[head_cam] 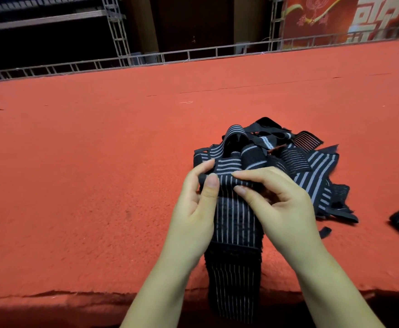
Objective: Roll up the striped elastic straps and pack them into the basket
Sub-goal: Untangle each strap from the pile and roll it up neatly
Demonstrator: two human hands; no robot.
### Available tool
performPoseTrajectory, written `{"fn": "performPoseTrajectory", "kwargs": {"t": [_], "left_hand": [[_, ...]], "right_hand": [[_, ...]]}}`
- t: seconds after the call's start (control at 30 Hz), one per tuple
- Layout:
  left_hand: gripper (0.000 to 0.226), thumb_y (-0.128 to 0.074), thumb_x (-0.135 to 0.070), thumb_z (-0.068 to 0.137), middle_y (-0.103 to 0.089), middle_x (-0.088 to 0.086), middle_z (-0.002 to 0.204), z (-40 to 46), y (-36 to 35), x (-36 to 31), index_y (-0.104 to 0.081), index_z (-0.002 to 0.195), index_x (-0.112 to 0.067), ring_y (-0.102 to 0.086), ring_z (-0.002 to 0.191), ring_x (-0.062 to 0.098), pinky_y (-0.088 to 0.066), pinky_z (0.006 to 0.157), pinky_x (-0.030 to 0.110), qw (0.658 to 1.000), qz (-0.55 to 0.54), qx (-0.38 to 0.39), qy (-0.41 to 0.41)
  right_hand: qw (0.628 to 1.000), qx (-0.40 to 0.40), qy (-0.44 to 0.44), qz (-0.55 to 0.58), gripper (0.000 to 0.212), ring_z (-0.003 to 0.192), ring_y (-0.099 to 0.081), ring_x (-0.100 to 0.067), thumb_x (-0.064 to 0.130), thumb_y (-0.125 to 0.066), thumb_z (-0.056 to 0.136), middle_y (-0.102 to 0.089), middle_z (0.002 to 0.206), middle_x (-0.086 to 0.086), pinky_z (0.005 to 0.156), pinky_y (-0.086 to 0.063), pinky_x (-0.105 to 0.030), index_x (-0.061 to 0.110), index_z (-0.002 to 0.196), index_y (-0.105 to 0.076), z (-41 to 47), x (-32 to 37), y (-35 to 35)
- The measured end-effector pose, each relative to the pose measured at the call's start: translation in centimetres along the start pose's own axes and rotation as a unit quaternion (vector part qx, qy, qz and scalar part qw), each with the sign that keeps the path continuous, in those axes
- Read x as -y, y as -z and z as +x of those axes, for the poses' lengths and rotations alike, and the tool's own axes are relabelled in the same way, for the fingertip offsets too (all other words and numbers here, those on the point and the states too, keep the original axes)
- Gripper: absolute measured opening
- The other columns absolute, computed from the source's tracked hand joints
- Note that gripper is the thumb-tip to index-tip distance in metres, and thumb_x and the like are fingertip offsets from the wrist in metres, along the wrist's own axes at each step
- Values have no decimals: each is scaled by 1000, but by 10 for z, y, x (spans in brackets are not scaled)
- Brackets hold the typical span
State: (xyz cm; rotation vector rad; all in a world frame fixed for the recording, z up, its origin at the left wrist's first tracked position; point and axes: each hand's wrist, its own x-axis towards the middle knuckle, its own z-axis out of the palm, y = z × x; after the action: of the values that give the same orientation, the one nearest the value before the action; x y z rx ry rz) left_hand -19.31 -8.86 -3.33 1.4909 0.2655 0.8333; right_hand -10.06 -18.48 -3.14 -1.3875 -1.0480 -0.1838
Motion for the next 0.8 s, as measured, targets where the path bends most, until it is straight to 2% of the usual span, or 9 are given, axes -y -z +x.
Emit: {"fn": "performPoseTrajectory", "kwargs": {"t": [0.07,0.13,0.2,0.3,0.4,0.5,0.57,0.63,0.8], "left_hand": [[23,-51,-44,94,-70,0,113,0,-1,2,-62,111,-33,-65,108,16,-51,91,34,1000,-4,-28,-7],[19,-51,-37,92,-70,-1,109,-1,-1,2,-65,104,-33,-65,106,19,-50,92,37,999,-2,-39,-16],[19,-50,-31,91,-70,-4,104,-2,1,1,-66,102,-32,-66,102,18,-51,88,33,999,1,-31,-28],[22,-49,-25,90,-69,-8,100,-3,3,-1,-65,103,-31,-64,96,10,-50,81,25,999,9,-12,-42],[26,-47,-21,89,-68,-7,108,-5,5,-1,-61,110,-29,-63,102,11,-49,88,27,999,30,6,-41],[33,-47,-19,89,-64,-3,113,-7,7,2,-58,114,-35,-59,105,12,-47,97,36,998,47,21,-38],[36,-47,-18,88,-63,-1,112,-8,9,3,-57,114,-40,-59,104,12,-47,97,38,998,42,35,-30],[37,-48,-17,88,-62,-1,113,-8,11,4,-56,114,-43,-58,106,14,-48,97,41,998,37,49,-23],[37,-51,-19,89,-65,-3,111,-8,11,4,-52,116,-44,-61,105,13,-50,91,35,997,31,60,-26]], "right_hand": [[1000,18,-3,15,24,88,-58,8,4,-70,77,-64,87,13,74,-40,-4,20,95,-71,1,2,0],[997,38,-40,48,28,80,-56,10,0,-73,77,-64,84,17,70,-39,-3,23,92,-71,1,3,3],[991,68,-82,85,23,73,-56,7,11,-73,78,-65,85,26,69,-41,-6,29,93,-71,1,3,6],[973,86,-131,172,23,85,-63,1,33,-65,80,-72,99,12,75,-47,-12,25,101,-70,1,2,8],[962,82,-187,181,30,94,-65,-5,42,-61,82,-72,101,6,78,-51,-18,24,103,-69,1,-1,6],[958,100,-220,154,25,88,-66,-9,39,-60,82,-72,94,-1,78,-52,-23,20,94,-72,1,-3,5],[950,100,-230,185,21,81,-65,-9,32,-69,83,-72,85,0,73,-53,-22,14,93,-71,1,-3,6],[944,93,-231,218,23,78,-64,-6,25,-67,79,-70,81,3,71,-51,-19,8,94,-68,1,-3,6],[941,77,-220,244,18,79,-65,-9,16,-73,79,-71,82,1,69,-52,-20,9,94,-68,1,-4,8]]}}
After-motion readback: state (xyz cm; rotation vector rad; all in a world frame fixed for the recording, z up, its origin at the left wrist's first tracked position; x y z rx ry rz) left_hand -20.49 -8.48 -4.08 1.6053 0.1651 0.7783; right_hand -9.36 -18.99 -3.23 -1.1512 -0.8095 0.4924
